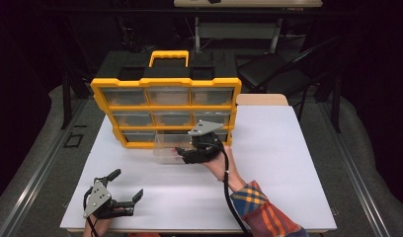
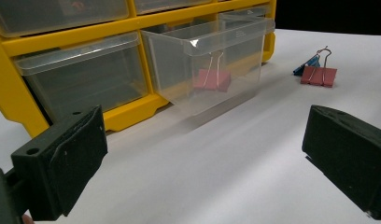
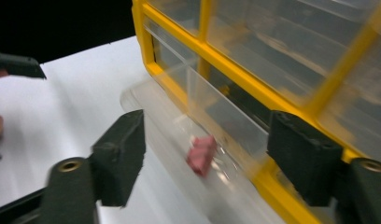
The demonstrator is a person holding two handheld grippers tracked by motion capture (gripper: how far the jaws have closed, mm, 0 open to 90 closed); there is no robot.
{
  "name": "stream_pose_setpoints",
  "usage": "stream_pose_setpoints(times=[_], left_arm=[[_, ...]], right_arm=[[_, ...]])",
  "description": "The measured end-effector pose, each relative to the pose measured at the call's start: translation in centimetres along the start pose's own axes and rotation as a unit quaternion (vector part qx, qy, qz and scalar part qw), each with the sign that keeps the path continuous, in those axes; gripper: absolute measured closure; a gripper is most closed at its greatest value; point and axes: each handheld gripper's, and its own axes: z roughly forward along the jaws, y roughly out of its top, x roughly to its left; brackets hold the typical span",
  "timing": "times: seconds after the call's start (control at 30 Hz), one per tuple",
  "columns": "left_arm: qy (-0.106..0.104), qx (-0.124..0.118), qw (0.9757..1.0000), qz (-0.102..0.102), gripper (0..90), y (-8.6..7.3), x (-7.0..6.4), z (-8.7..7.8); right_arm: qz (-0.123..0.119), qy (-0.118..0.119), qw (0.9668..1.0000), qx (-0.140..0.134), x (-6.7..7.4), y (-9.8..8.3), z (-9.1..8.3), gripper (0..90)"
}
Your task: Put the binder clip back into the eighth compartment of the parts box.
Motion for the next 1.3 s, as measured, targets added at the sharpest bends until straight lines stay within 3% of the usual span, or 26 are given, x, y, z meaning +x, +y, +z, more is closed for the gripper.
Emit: stream_pose_setpoints(times=[0.17,0.37,0.87,1.3], left_arm=[[-0.001,0.0,1.0,0.0,0.0,0.0,0.0,0.0],[0.0,0.0,1.0,0.0,0.0,0.0,0.0,0.1],[-0.001,0.0,1.0,0.001,0.0,0.0,0.0,0.0],[-0.002,-0.002,1.0,0.0,0.0,0.0,0.0,0.1]], right_arm=[[0.017,-0.006,0.9998,0.006,-1.5,-2.2,-2.1,17.5],[0.024,-0.006,0.9996,0.011,-1.9,-3.6,-3.5,14.0],[0.048,-0.007,0.998,0.04,-2.4,-6.7,-4.9,0.4],[0.064,-0.022,0.9962,0.056,-1.9,-9.0,-6.0,3.2]])
